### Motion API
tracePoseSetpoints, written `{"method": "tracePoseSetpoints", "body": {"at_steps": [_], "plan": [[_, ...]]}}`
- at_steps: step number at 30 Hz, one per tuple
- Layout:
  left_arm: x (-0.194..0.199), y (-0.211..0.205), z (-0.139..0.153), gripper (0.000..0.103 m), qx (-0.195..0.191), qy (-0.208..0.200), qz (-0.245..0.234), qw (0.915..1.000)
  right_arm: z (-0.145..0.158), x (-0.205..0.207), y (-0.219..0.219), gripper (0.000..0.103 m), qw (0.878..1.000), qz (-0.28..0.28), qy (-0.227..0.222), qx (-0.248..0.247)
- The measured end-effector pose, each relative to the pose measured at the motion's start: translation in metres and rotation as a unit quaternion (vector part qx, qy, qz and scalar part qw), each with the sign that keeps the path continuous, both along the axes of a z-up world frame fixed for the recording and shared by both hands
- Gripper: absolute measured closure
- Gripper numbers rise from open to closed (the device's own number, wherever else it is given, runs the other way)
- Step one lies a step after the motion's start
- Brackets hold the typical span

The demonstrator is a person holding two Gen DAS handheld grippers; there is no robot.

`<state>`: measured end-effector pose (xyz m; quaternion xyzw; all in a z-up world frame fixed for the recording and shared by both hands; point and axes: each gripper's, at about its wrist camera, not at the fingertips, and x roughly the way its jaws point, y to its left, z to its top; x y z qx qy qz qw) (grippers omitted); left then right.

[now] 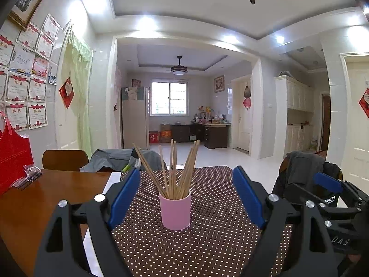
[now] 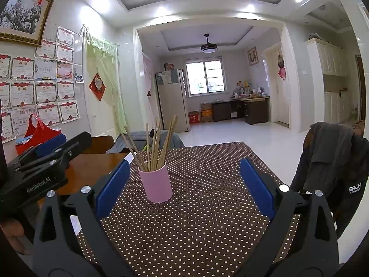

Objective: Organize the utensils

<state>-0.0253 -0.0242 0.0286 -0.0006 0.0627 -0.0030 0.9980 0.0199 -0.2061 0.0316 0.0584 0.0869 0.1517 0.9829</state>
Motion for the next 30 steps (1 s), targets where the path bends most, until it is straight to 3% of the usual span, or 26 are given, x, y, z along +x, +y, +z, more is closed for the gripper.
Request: {"method": "tracePoseSetpoints", "body": {"at_steps": [30], "plan": [[0.026,0.012,0.009,0.022,0.003,0.022,-0.001,0.9998,0.001,0.025,-0.005,0.008,1.000,0.002,0.031,-0.007]]}}
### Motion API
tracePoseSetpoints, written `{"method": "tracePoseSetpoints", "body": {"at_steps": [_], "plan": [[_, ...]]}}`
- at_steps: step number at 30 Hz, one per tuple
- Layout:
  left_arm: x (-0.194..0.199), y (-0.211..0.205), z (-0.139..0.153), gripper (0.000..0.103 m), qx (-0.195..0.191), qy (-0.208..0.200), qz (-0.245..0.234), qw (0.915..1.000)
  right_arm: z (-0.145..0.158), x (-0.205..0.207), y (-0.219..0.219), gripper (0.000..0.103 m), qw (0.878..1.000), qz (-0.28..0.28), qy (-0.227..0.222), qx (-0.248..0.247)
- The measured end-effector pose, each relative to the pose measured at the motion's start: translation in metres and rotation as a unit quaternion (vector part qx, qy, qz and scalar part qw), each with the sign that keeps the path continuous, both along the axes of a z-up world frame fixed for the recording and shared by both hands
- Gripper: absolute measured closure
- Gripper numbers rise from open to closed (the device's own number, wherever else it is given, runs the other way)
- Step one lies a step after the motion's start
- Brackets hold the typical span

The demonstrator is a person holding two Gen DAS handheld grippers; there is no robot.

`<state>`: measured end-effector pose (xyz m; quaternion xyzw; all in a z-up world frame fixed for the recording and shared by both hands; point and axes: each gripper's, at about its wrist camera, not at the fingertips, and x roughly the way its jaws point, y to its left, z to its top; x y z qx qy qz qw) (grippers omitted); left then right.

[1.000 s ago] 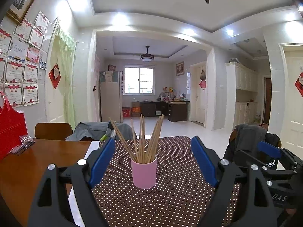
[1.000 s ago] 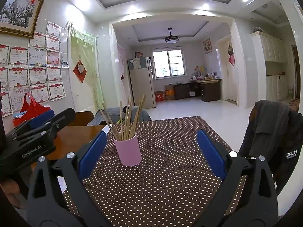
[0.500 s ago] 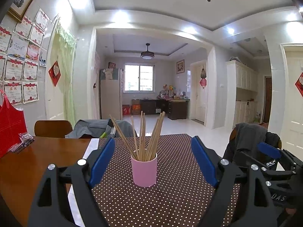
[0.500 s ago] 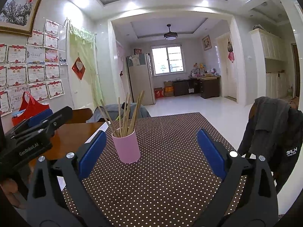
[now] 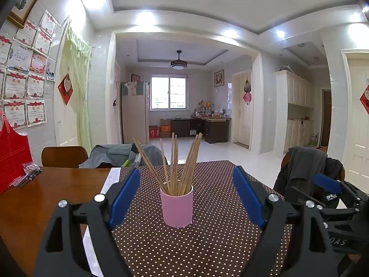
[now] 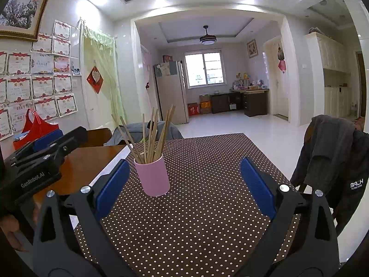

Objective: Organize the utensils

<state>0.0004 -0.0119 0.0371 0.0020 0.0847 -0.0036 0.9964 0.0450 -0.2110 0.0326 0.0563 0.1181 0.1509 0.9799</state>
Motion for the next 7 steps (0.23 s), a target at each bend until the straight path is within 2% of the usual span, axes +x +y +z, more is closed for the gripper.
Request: {"method": "tracePoseSetpoints", "body": {"at_steps": [7], "plan": [[0.023,0.004,-0.003,0.022,-0.001,0.038,0.004,0.9993,-0.006,0.017,0.002,0.008,1.000,0.004,0.020,-0.013]]}}
